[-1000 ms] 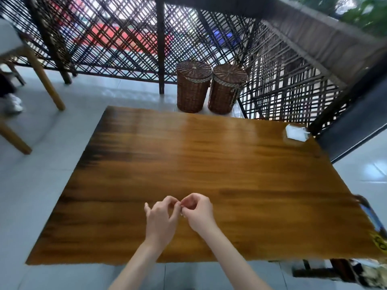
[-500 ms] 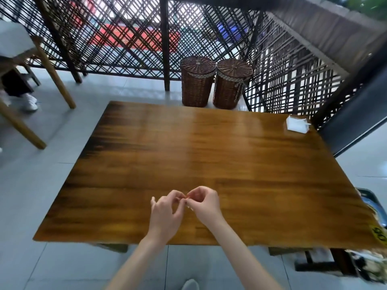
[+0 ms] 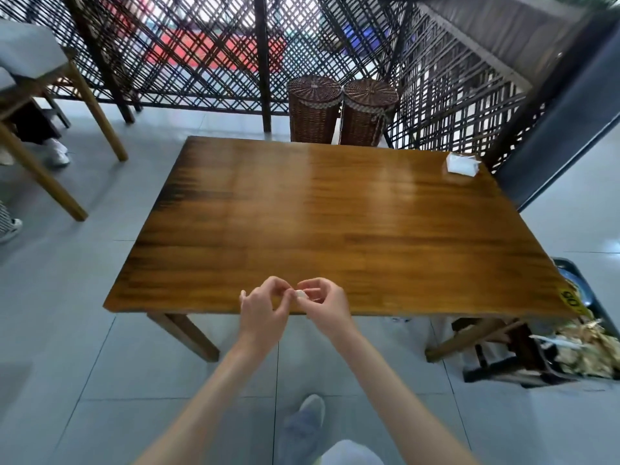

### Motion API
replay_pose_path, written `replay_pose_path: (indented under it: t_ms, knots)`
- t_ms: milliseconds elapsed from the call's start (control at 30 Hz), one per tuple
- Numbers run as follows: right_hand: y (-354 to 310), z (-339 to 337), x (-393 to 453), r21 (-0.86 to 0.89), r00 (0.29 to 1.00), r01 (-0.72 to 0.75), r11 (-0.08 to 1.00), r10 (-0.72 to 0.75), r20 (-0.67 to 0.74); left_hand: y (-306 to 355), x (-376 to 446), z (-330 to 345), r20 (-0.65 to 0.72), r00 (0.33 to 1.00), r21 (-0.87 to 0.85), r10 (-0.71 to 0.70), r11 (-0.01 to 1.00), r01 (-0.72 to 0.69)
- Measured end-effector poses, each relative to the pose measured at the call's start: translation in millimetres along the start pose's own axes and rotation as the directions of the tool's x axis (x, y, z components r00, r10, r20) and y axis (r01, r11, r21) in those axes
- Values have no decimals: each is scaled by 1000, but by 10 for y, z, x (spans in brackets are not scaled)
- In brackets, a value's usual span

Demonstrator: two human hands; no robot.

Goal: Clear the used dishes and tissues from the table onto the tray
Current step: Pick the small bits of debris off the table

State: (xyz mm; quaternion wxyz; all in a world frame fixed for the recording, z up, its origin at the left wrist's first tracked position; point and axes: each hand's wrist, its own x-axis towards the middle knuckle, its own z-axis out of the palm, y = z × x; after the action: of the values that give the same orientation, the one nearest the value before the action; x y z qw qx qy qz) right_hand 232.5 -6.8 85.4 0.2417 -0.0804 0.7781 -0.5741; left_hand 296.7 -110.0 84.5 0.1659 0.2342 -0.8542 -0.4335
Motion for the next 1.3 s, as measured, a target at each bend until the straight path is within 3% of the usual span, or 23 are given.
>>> replay_pose_path:
  t_ms: [300, 567, 833, 1300]
  knots:
    - [79, 28, -540, 105, 1000, 22, 994, -23, 7, -20, -516, -180, -39, 999, -96, 5, 995, -9]
    - [78, 108, -369, 110, 1000, 19, 994, -19, 5, -46, -390, -147, -50, 999, -52, -14, 999, 11]
    - [-42, -34, 405, 206, 1000, -28, 978, 27, 7, -70, 362, 157, -54, 997, -26, -58, 998, 57]
    - [-56, -533, 2399, 65, 994, -91, 994, 87, 66, -115, 2114, 1097, 11, 992, 132, -125, 984, 123]
